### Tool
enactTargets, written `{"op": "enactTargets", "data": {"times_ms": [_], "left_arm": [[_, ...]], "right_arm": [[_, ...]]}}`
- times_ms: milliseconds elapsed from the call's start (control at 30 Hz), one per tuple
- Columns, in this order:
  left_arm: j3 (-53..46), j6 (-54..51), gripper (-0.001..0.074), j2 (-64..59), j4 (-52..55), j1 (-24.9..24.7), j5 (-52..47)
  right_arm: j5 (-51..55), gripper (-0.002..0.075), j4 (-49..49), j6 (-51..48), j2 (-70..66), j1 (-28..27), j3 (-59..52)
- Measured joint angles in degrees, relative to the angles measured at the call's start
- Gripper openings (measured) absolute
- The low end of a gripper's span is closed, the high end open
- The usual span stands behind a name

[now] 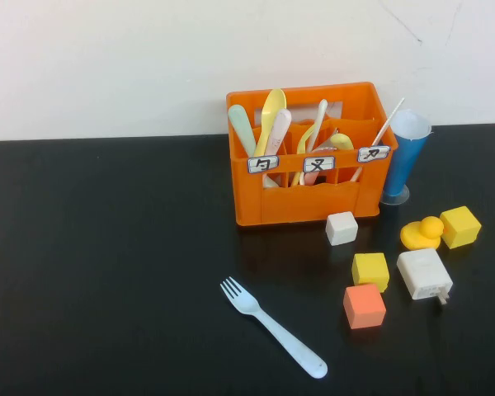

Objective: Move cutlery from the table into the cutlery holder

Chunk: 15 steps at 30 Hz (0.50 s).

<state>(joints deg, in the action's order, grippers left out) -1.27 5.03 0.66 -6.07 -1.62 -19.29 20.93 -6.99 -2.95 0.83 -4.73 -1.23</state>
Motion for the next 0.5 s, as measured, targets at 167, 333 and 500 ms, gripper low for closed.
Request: {"op": "enactTargets", "data": {"times_ms": [167, 333, 500], "left_arm": [[0.0, 0.0, -0.0001, 0.0, 0.0, 0.0, 0.0], [0.0, 0.0, -0.0001, 0.0, 0.0, 0.0, 0.0], [0.0, 0.0, -0.0001, 0.0, 0.0, 0.0, 0.0]], "right_arm": [[0.0, -0.0003, 0.0, 0.0, 0.0, 0.0, 0.0], [0.0, -0.0003, 0.0, 0.0, 0.0, 0.0, 0.0], [0.0, -0.0003, -0.4, 0.0, 0.0, 0.0, 0.0]]}}
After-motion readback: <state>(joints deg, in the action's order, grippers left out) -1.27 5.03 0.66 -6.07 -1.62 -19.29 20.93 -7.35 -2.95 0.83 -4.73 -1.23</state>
